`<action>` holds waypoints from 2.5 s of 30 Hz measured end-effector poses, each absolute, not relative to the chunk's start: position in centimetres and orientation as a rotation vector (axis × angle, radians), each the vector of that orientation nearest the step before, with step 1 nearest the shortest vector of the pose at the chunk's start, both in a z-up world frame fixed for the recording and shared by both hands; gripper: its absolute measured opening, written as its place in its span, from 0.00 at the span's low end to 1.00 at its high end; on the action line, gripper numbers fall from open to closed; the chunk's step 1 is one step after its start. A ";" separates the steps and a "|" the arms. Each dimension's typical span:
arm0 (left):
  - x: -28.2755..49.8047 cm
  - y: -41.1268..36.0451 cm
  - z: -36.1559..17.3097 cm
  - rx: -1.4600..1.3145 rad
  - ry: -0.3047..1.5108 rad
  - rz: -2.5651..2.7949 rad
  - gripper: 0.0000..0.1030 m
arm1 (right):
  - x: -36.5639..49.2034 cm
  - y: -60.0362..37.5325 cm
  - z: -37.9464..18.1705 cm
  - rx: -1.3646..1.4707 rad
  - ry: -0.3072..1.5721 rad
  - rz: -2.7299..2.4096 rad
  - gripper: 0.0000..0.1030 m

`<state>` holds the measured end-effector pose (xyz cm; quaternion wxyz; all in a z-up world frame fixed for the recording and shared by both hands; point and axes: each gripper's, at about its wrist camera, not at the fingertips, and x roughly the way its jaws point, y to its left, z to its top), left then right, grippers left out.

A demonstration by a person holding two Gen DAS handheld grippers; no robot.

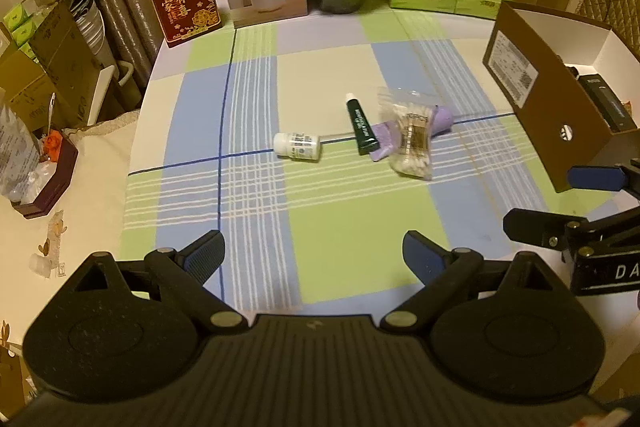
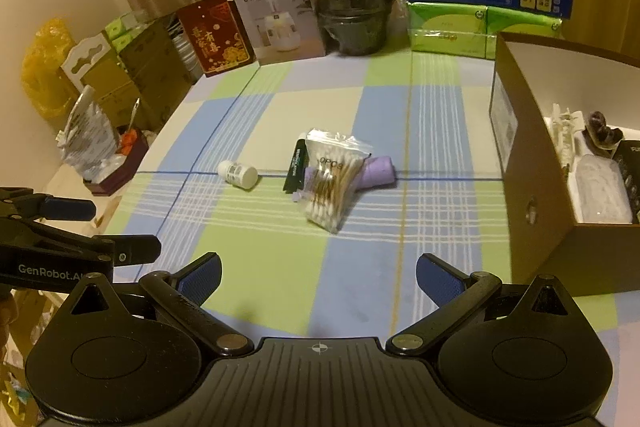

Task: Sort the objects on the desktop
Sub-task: 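Approach the white pill bottle with the left gripper while the right approaches the cotton-swab bag, then grasp the white pill bottle with the left gripper while the right grasps the cotton-swab bag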

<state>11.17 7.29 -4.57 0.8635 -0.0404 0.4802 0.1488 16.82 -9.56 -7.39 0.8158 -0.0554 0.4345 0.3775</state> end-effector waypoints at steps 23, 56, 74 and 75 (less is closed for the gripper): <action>15.9 11.7 -8.4 -0.067 0.961 0.251 0.90 | 21.1 -4.4 -11.9 -0.113 0.914 0.736 0.68; 23.3 15.2 -13.7 -0.045 1.043 0.169 0.78 | 26.3 -3.1 -15.3 -0.133 0.960 0.606 0.22; 23.9 15.0 -14.7 -0.010 1.036 0.125 0.41 | 27.3 -6.1 -14.7 -0.110 0.973 0.524 0.21; 23.8 15.0 -14.7 -0.016 1.035 0.123 0.41 | 27.2 -6.2 -14.7 -0.110 0.974 0.525 0.21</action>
